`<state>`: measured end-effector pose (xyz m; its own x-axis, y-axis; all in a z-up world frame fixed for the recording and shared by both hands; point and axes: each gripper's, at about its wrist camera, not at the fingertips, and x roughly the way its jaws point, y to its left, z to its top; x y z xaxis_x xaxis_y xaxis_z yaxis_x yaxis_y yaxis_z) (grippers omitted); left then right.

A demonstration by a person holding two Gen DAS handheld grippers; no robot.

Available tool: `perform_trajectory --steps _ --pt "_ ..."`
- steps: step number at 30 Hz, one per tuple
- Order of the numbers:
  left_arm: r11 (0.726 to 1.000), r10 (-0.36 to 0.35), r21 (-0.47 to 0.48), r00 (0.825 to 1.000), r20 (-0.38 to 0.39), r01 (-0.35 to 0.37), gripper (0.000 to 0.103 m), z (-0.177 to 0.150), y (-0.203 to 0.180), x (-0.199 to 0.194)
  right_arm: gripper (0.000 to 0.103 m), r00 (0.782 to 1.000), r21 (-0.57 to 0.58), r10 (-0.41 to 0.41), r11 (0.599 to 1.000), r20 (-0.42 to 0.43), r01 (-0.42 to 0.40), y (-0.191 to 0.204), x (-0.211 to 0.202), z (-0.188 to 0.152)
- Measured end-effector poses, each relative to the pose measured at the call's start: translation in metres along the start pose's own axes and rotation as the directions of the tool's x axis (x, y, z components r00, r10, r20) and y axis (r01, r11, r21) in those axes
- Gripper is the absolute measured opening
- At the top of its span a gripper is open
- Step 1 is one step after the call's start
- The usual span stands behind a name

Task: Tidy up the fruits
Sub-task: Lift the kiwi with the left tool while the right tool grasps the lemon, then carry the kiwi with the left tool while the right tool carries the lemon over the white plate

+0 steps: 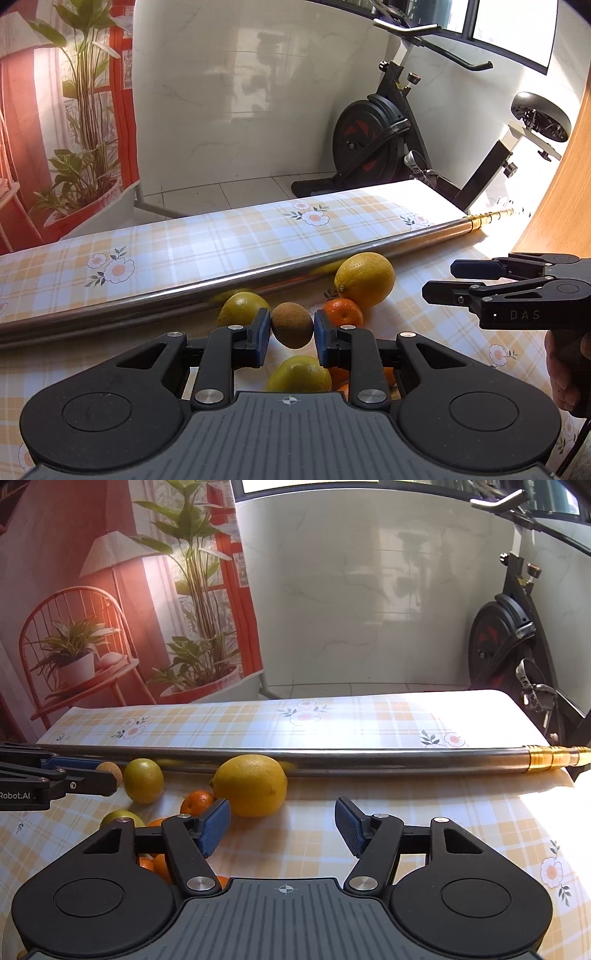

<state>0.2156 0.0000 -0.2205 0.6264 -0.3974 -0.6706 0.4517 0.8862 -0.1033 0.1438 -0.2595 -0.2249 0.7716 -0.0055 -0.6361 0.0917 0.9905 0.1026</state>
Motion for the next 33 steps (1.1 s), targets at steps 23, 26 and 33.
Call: perform_trajectory --steps 23,26,33 --pt "0.988 0.091 -0.133 0.994 0.055 -0.083 0.027 -0.021 0.019 -0.034 0.068 0.990 0.090 0.060 0.995 -0.129 -0.049 0.022 0.091 0.024" --pt "0.987 0.093 -0.140 0.994 0.059 -0.084 0.027 -0.022 0.018 -0.036 0.067 0.989 0.116 0.070 0.992 -0.133 -0.055 0.020 0.094 0.022" --pt "0.986 0.095 -0.143 0.993 0.070 -0.084 0.027 -0.025 0.017 -0.041 0.063 0.989 0.185 0.084 0.981 -0.125 -0.060 0.014 0.089 0.018"
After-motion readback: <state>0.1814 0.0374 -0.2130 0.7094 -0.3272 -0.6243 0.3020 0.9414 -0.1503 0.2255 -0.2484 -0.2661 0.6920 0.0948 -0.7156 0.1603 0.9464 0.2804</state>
